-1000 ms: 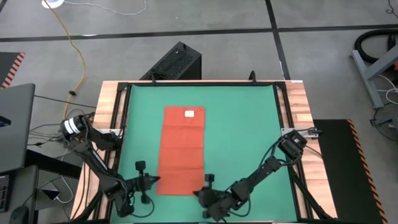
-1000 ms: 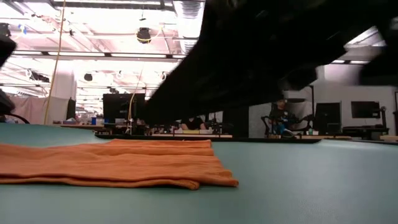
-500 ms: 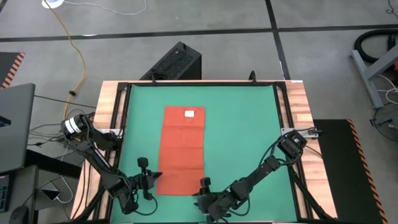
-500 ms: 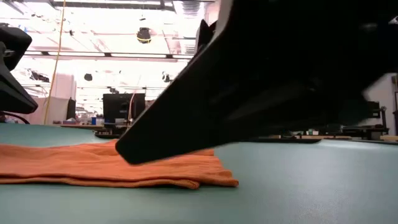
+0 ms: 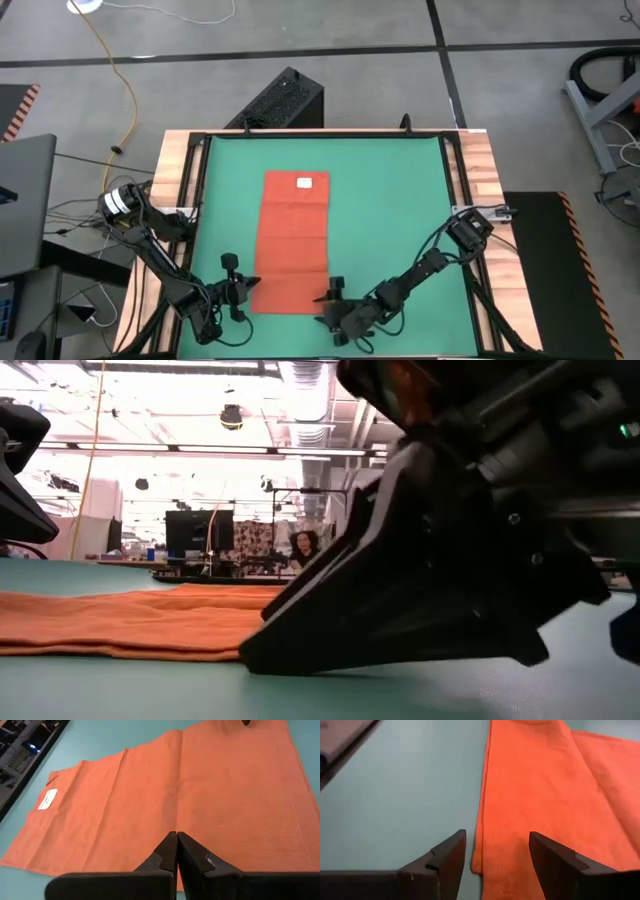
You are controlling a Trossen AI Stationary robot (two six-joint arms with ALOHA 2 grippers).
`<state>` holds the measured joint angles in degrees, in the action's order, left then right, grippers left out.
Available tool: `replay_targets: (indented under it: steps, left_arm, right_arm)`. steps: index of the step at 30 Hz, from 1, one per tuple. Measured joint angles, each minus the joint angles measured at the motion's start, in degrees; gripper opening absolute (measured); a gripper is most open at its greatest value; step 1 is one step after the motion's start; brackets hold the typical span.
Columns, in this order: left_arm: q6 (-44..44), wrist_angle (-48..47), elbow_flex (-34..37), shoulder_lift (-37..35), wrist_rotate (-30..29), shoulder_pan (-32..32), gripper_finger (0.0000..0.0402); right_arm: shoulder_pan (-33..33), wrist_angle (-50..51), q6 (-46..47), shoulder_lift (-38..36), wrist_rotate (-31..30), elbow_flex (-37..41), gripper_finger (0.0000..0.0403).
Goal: Roll towel
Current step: Roll the orange towel
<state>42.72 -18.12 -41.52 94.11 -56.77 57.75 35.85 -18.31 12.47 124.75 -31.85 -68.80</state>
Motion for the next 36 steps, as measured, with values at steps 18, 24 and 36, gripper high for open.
replay_targets:
  steps: [18,24,36]
  left_arm:
    - [-1.16,0.89,-0.04,-0.02,2.31,-2.24,0.0000]
    - [-1.57,2.95,-0.07,-0.02,2.48,-2.20,0.0000]
    - [-13.38,13.29,-0.11,-0.04,9.52,-2.18,0.0000]
  right_arm:
    - [-1.49,3.55,7.09,-0.04,-1.37,4.22,0.0099]
    - [-0.63,4.79,7.78,0.09,-2.76,2.22,0.0019]
    - [-2.14,13.41,15.01,-0.11,1.40,-6.28,0.0011]
